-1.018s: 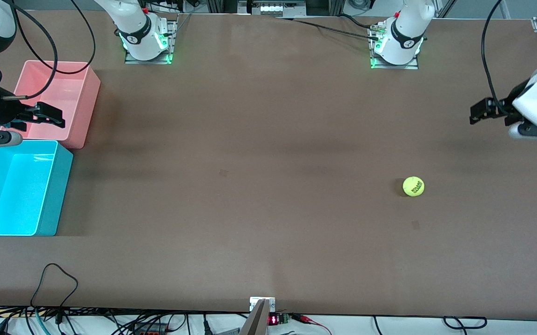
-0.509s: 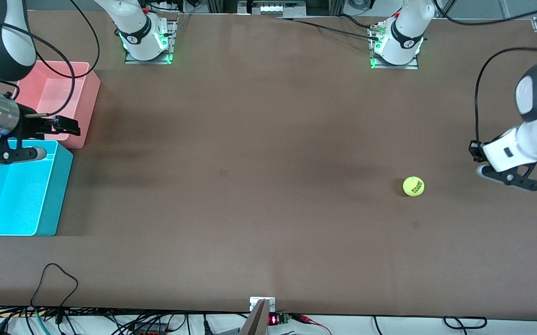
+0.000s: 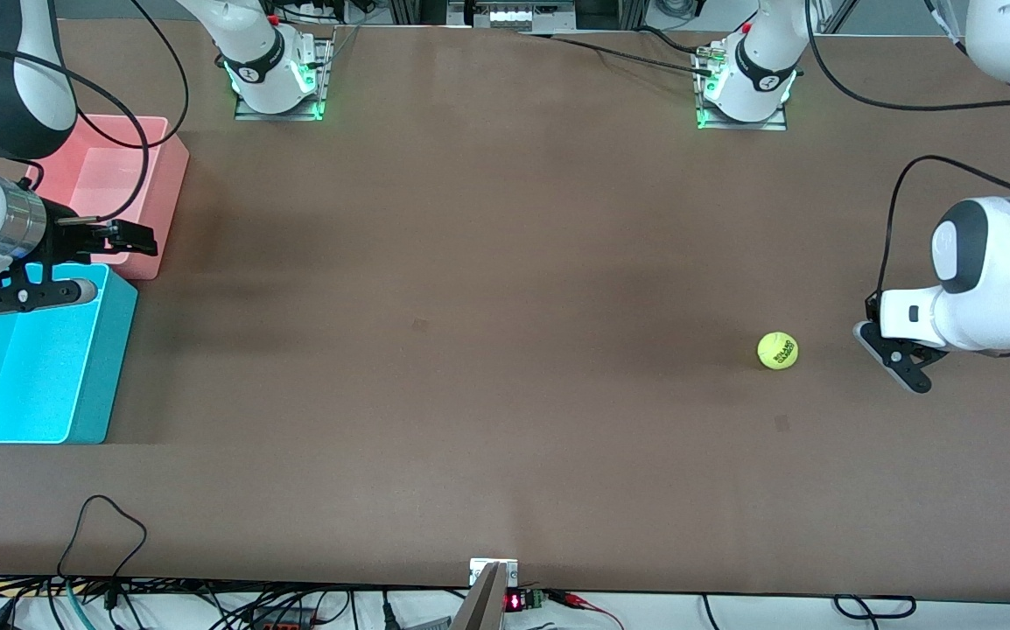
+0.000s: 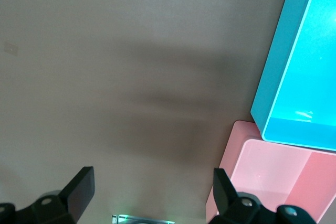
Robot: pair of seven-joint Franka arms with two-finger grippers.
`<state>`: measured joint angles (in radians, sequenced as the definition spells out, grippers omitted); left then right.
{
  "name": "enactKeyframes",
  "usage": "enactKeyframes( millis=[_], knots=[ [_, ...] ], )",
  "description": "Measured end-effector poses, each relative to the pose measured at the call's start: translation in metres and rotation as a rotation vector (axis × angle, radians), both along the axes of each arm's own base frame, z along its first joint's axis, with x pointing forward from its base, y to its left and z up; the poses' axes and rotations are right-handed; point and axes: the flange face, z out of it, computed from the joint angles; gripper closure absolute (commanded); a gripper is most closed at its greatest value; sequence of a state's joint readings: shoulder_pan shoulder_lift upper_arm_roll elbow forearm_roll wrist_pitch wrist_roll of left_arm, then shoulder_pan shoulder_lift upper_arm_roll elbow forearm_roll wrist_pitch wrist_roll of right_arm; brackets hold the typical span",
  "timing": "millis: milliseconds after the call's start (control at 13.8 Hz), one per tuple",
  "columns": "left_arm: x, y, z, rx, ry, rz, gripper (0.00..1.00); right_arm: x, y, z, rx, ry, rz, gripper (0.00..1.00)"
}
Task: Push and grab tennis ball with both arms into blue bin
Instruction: 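Lower the left gripper beside the tennis ball while the right gripper moves over the bins, then push the tennis ball with the left gripper toward the right gripper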
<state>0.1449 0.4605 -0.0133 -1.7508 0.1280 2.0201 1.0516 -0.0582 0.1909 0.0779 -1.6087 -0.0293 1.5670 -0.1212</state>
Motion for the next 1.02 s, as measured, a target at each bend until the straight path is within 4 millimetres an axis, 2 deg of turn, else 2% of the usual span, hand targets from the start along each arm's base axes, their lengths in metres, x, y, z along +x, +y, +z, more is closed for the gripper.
enactKeyframes(
  millis=[218, 364, 582, 800, 1018],
  knots=[
    [0.001, 0.019, -0.034, -0.057, 0.015, -0.151, 1.0, 0.0, 0.0, 0.0, 0.0, 0.002, 0.0, 0.0],
    [-0.002, 0.022, -0.049, -0.075, 0.039, -0.179, 1.0, 0.0, 0.0, 0.0, 0.0, 0.003, 0.0, 0.0],
    [-0.003, 0.012, -0.068, -0.092, 0.066, -0.201, 1.0, -0.001, 0.0, -0.001, 0.0, 0.011, -0.001, 0.0],
    [0.001, -0.009, -0.078, -0.112, 0.058, -0.256, 1.0, -0.002, -0.002, -0.002, -0.001, 0.019, -0.003, 0.0],
    [0.003, -0.021, -0.091, -0.128, 0.051, -0.304, 1.0, -0.006, -0.002, -0.009, -0.002, 0.051, -0.005, 0.0]
  ],
)
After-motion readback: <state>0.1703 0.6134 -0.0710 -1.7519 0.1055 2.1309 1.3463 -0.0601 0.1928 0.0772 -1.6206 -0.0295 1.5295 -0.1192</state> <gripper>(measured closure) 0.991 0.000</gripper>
